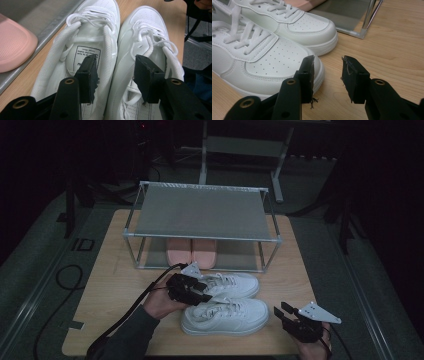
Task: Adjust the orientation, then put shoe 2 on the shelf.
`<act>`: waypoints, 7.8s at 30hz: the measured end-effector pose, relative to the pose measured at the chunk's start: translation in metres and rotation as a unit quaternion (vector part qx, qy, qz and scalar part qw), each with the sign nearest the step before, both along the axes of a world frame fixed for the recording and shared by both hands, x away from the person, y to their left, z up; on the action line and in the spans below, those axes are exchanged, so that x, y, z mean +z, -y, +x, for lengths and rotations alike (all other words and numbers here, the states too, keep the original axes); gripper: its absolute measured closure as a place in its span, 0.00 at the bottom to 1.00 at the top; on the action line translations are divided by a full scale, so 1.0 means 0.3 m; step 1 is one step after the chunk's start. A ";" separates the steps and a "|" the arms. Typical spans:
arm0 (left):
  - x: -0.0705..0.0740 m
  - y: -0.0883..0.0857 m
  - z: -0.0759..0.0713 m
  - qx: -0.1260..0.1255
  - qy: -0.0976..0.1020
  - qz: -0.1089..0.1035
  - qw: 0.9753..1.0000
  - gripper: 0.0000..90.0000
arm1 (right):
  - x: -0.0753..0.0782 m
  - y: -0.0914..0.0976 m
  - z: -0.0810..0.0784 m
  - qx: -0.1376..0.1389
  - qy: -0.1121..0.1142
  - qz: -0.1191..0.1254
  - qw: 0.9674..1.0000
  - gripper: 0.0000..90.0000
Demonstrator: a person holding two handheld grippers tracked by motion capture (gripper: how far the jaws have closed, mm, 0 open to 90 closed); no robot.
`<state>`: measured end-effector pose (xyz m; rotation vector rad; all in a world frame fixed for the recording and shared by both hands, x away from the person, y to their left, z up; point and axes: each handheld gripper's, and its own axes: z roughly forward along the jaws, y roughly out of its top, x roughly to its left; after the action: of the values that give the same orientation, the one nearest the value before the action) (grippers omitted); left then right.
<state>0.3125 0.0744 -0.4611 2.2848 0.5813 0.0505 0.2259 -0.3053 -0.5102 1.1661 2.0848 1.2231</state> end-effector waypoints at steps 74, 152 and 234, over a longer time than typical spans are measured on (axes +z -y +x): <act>-0.051 0.057 0.009 -0.032 0.006 0.023 0.999 0.49 | -0.006 -0.006 -0.001 0.003 0.001 0.002 1.000 0.67; 0.069 0.183 0.036 -0.054 0.038 0.037 0.997 0.86 | -0.075 0.119 -0.051 -0.051 -0.034 -0.001 0.998 0.61; 0.511 0.453 0.142 -0.128 0.097 -0.007 0.987 0.85 | -0.106 0.160 -0.057 -0.073 -0.048 0.010 0.996 0.61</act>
<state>0.3552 -0.0614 -0.3077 2.2888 0.1849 0.1417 0.2087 -0.3531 -0.5419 1.3848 2.0181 1.1438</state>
